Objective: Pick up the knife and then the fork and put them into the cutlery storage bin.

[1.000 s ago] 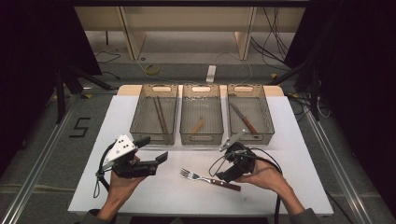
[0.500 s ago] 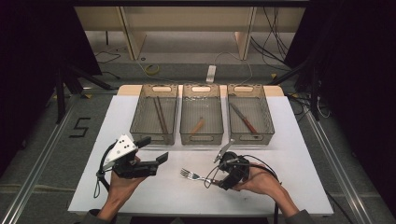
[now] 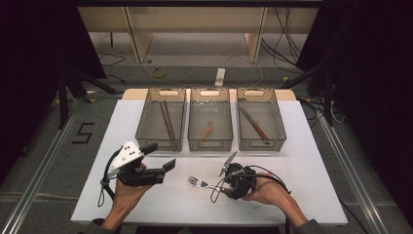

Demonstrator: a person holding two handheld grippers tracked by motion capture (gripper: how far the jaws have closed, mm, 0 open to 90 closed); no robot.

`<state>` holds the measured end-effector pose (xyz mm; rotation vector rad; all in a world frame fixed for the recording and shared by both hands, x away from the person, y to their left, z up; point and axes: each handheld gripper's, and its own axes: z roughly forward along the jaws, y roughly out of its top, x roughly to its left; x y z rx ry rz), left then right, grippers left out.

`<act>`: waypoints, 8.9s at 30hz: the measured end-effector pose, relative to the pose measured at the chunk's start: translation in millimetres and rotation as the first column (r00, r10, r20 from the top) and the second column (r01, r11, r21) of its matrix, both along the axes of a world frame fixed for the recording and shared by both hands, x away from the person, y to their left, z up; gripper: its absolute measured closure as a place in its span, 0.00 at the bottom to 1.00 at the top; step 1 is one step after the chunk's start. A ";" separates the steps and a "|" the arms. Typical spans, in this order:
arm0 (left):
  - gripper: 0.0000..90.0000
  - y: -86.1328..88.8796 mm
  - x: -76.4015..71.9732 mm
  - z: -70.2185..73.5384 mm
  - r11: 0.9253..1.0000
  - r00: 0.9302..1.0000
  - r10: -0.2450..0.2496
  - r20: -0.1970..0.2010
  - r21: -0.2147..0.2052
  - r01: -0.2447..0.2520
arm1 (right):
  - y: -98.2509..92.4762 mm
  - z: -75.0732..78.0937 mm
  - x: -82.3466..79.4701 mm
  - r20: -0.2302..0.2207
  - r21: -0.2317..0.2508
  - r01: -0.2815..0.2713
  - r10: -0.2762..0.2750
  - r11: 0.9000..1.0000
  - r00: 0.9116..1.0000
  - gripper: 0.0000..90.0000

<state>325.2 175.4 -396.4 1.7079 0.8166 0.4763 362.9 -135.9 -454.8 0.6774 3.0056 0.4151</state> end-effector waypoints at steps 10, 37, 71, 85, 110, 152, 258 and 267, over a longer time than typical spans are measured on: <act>0.17 -0.4 -0.1 0.0 1.000 1.000 0.001 0.001 0.000 -0.001 | 0.0 -1.4 0.6 -0.008 -0.006 -0.009 0.009 1.000 1.000 0.78; 0.17 -0.2 -0.5 0.3 1.000 1.000 0.001 0.005 -0.003 -0.001 | 5.0 -2.8 -2.5 -0.001 -0.030 -0.029 0.029 0.999 1.000 0.84; 0.17 0.7 -1.5 0.6 1.000 1.000 0.005 0.012 -0.012 -0.005 | -25.9 39.1 8.4 0.067 0.193 0.085 -0.099 0.978 0.993 0.85; 0.17 0.8 -0.9 0.1 1.000 1.000 0.001 0.010 -0.015 -0.001 | -46.9 59.4 21.6 0.117 0.290 0.143 -0.184 0.946 0.976 0.85; 0.17 2.2 0.5 -0.3 0.999 1.000 0.019 0.011 -0.030 -0.018 | -76.3 90.4 59.3 0.175 0.421 0.261 -0.361 0.869 0.916 0.85; 0.17 7.1 -4.2 -0.1 0.999 0.999 0.031 0.015 -0.038 -0.030 | -127.4 83.6 115.9 0.198 0.504 0.435 -0.590 0.746 0.783 0.85; 0.17 -4.9 -3.3 -3.0 0.998 0.998 -0.058 -0.024 -0.016 0.058 | -111.9 63.4 -2.7 0.181 0.731 0.251 -0.535 0.635 0.825 0.34; 0.17 -5.8 -3.7 -3.0 0.998 0.998 -0.065 -0.024 -0.015 0.065 | -107.9 55.2 -20.7 0.200 0.754 0.203 -0.513 0.625 0.835 0.33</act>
